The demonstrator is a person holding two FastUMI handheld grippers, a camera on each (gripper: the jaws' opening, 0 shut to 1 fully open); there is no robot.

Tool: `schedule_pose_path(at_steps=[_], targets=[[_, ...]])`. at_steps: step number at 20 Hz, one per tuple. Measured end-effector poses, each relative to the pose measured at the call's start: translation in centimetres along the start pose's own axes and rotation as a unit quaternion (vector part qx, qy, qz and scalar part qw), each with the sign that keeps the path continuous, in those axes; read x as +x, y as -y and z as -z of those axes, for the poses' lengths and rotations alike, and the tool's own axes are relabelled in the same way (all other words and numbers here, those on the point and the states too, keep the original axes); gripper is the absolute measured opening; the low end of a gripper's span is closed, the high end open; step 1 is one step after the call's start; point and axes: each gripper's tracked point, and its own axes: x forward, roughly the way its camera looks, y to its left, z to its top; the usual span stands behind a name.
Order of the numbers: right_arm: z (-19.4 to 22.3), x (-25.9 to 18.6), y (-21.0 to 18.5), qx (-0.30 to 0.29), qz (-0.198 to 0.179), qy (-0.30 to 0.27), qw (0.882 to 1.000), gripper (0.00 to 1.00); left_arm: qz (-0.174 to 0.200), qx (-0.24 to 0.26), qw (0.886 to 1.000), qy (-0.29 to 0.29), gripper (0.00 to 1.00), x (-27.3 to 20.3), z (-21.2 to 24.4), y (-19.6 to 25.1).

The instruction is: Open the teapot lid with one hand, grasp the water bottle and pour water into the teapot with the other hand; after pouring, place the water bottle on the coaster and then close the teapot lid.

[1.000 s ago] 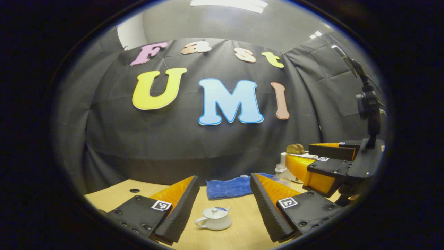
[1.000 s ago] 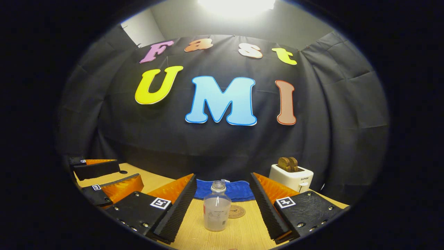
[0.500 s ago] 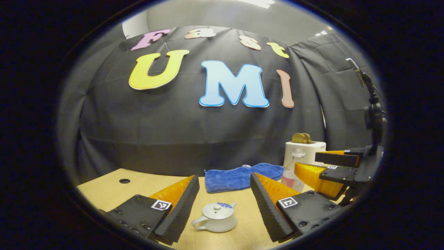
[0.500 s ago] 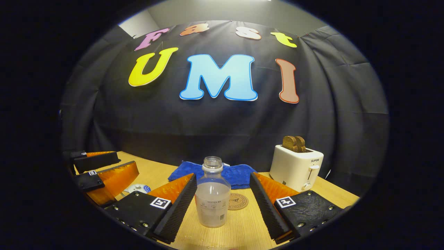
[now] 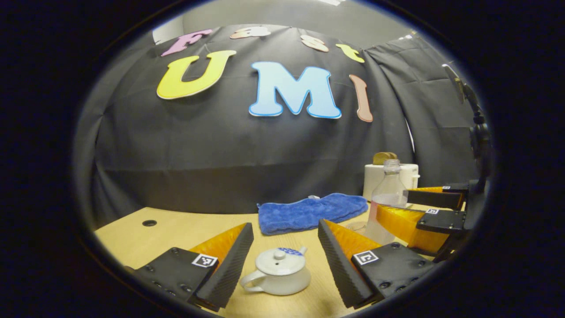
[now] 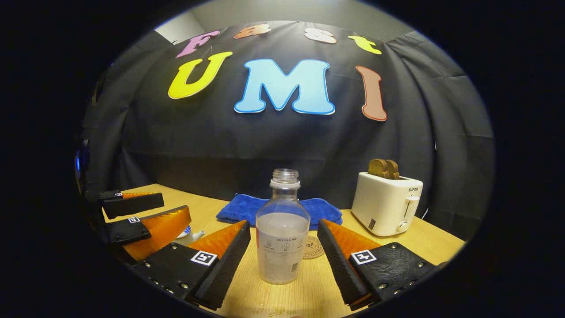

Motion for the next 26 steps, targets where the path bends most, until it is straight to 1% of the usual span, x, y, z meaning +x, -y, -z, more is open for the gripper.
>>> schedule_pose_path(at_steps=[3,4,5,7,8,9,11,13,15,18,19,22,26], targets=[[0.6,0.2,0.5,-0.008,0.011,-0.007,1.0,0.95,-0.003,0.0,1.0,0.0,1.0,0.1,0.2,-0.2],[0.6,0.3,0.4,-0.006,0.011,-0.008,1.0,0.95,-0.008,0.002,1.0,0.005,0.95,0.1,-0.1,-0.5],[0.5,0.3,0.4,-0.004,0.009,-0.008,1.0,0.95,-0.008,0.0,1.0,0.009,0.93,0.1,-0.3,-0.6],[0.8,0.4,0.5,-0.004,0.009,-0.011,1.0,0.95,-0.008,-0.001,1.0,0.009,0.92,0.3,-0.1,-0.6],[1.1,0.5,0.5,-0.002,0.008,-0.014,1.0,0.95,-0.008,0.002,1.0,0.006,0.81,0.2,0.2,-0.6],[1.4,0.6,0.5,0.002,0.006,-0.019,1.0,0.95,-0.008,0.005,1.0,0.003,0.77,0.3,0.4,-0.6],[1.7,0.6,0.4,0.007,0.004,-0.023,1.0,0.95,-0.003,0.009,1.0,-0.006,0.75,0.4,0.8,-0.1],[1.9,0.8,0.5,0.006,0.005,-0.028,1.0,0.95,-0.003,0.01,1.0,-0.004,0.66,0.5,0.5,-0.1],[2.1,0.8,0.6,0.008,0.004,-0.032,0.999,0.94,-0.001,0.013,1.0,-0.005,0.63,0.7,0.7,0.1],[2.8,1.0,0.5,0.014,0.002,-0.044,0.999,0.95,0.005,0.023,1.0,-0.014,0.64,0.8,1.1,0.7],[2.9,1.0,0.5,0.015,0.001,-0.047,0.999,0.95,0.008,0.026,0.999,-0.018,0.53,0.8,1.1,1.0],[3.0,1.0,0.5,0.016,0.0,-0.048,0.999,0.95,0.008,0.03,0.999,-0.029,0.66,0.6,1.3,1.1],[3.1,1.0,0.2,0.008,-0.004,-0.051,0.999,0.95,-0.005,0.006,0.999,-0.05,0.66,0.8,2.1,0.6]])
